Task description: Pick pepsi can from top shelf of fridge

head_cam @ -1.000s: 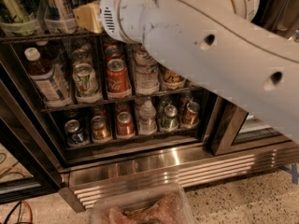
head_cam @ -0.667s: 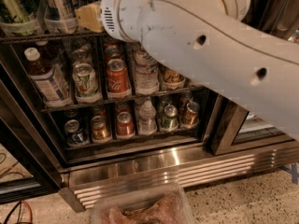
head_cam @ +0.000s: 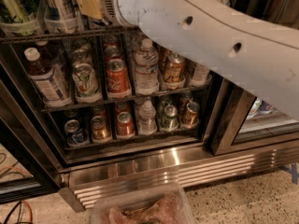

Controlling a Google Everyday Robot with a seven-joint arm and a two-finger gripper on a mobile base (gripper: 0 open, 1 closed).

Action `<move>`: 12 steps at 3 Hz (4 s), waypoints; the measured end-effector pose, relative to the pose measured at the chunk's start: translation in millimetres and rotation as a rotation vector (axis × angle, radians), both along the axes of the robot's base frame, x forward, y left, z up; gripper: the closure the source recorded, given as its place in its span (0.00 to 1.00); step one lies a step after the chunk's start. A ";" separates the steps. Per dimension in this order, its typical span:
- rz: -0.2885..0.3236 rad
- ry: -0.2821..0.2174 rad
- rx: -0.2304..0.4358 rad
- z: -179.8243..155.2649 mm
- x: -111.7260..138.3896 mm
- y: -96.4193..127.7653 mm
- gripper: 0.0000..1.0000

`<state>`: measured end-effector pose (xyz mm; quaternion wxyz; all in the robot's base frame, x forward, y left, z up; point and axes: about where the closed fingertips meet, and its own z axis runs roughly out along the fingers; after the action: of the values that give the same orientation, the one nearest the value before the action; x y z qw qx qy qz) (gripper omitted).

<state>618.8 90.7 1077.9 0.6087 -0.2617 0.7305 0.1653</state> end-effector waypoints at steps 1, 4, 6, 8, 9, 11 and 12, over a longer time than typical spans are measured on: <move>0.000 -0.022 -0.010 7.3 16.4 0.6 0.33; 0.012 -0.054 -0.010 13.0 53.4 5.6 0.32; 0.032 -0.055 -0.007 10.7 53.2 10.5 0.52; 0.032 -0.055 -0.007 10.8 53.2 10.5 0.98; 0.038 -0.066 0.036 21.7 40.4 9.8 1.00; 0.044 -0.082 0.092 44.5 8.4 5.2 1.00; 0.050 -0.013 0.120 44.3 -8.3 6.0 1.00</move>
Offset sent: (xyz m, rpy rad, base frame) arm 0.0569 -0.0018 0.0153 -0.0132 -0.0547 -0.0065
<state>610.4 96.6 1122.3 0.6235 -0.2440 0.7087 0.2222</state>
